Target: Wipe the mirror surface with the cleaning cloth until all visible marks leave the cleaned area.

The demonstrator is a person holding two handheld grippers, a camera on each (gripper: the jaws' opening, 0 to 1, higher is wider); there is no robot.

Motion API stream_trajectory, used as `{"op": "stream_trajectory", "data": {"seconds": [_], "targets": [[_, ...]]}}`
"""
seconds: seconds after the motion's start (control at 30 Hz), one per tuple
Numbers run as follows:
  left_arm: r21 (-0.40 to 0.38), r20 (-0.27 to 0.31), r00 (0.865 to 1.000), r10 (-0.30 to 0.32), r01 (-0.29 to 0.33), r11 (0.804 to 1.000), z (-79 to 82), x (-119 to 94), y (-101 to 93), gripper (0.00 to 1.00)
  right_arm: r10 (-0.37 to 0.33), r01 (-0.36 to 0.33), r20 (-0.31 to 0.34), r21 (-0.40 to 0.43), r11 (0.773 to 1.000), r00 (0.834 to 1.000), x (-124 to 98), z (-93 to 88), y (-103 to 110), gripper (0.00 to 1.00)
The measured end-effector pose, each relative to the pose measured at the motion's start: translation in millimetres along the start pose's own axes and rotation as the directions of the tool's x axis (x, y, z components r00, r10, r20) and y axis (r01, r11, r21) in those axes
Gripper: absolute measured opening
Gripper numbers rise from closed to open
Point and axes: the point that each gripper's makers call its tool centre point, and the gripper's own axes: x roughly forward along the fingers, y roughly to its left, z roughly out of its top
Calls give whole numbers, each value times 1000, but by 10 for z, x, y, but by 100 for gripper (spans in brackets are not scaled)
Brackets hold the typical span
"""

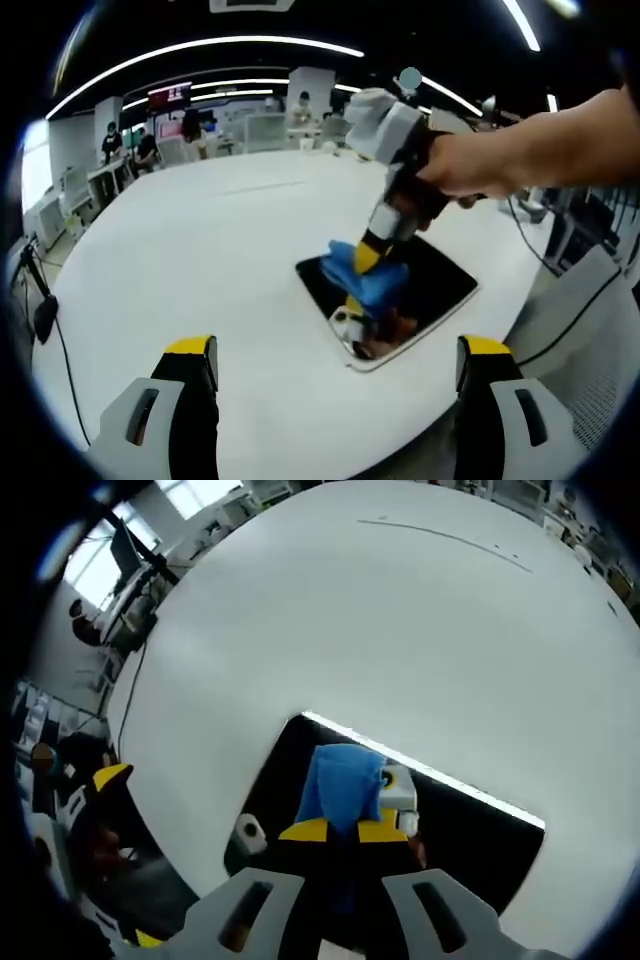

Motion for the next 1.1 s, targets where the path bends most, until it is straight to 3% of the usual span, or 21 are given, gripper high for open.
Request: {"op": "stream_trajectory", "data": {"seconds": [1.1], "targets": [[26, -3, 1000, 3, -3, 1000, 17, -24, -21, 100, 29, -29, -4, 1, 1000, 1000, -50, -376, 242, 2]]}}
